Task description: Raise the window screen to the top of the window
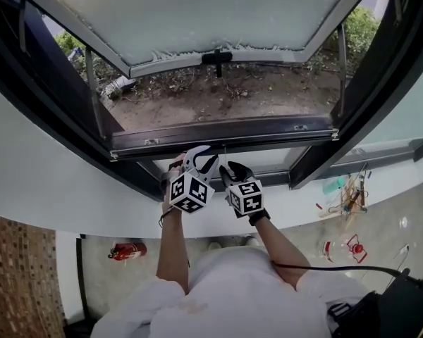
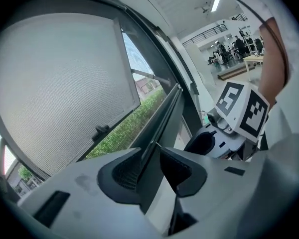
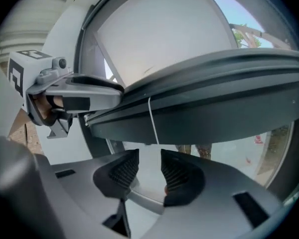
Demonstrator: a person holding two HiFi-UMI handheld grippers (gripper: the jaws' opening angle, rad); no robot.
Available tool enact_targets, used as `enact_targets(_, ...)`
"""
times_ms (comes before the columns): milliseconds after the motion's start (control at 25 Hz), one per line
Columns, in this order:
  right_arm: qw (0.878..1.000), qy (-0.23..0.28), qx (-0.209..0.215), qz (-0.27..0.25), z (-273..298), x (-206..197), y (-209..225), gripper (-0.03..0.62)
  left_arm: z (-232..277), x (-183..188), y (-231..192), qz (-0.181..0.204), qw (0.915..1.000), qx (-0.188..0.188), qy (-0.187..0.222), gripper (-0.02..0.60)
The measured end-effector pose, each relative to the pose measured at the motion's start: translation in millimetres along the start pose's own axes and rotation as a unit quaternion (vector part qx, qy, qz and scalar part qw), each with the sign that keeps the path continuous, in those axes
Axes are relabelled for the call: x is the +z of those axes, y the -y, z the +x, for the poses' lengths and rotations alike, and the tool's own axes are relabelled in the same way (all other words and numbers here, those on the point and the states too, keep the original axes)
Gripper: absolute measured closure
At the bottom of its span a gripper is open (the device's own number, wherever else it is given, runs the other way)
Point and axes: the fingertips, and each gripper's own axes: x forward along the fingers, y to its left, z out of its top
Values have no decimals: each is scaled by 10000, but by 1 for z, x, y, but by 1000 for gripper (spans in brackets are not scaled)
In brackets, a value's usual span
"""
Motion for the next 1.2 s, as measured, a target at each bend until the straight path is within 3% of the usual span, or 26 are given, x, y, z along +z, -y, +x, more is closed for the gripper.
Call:
enact_targets(40,9999,-118,50,-24,4,-5,-2,467,2,-3,2,83,9999,-25,-94,487)
enact_targets(200,9995,-265,-118,-91,15,-15,4,431,10,-12,4,292,9990,-54,-323,460)
enact_targets(360,9990,-263,-261,-235,29,-13,14,431,13,-13,3,354,9988,-74,-334,446)
enact_targets(560,9992,-361,-196,-12,46,-13,16,433,14,-14,3,492,9983,83,-304,447)
enact_targets(640,9987,-458,-222,0,51,-21,15,478,14,-14,0,511,9981,219,-273,448)
enact_targets(720,9975,-599,-356,-68,56,-29,19,594,14,-14,-2,451,9984,223,-252,448)
enact_targets(760,9966,-707,-410,-73,58,-36,21,594,14,-13,-3,411,9987,181,-245,448)
enact_targets(960,9852,-1614,-523,262,57,-125,35,594,15,-13,-3,315,9992,127,-206,448)
enact_targets(1120,9653,-2489,-633,478,29,-207,45,594,13,-14,-4,286,9985,448,-95,449)
enact_targets(1200,9488,-2968,-741,785,10,-244,52,594,12,-15,-7,154,9972,731,-25,459)
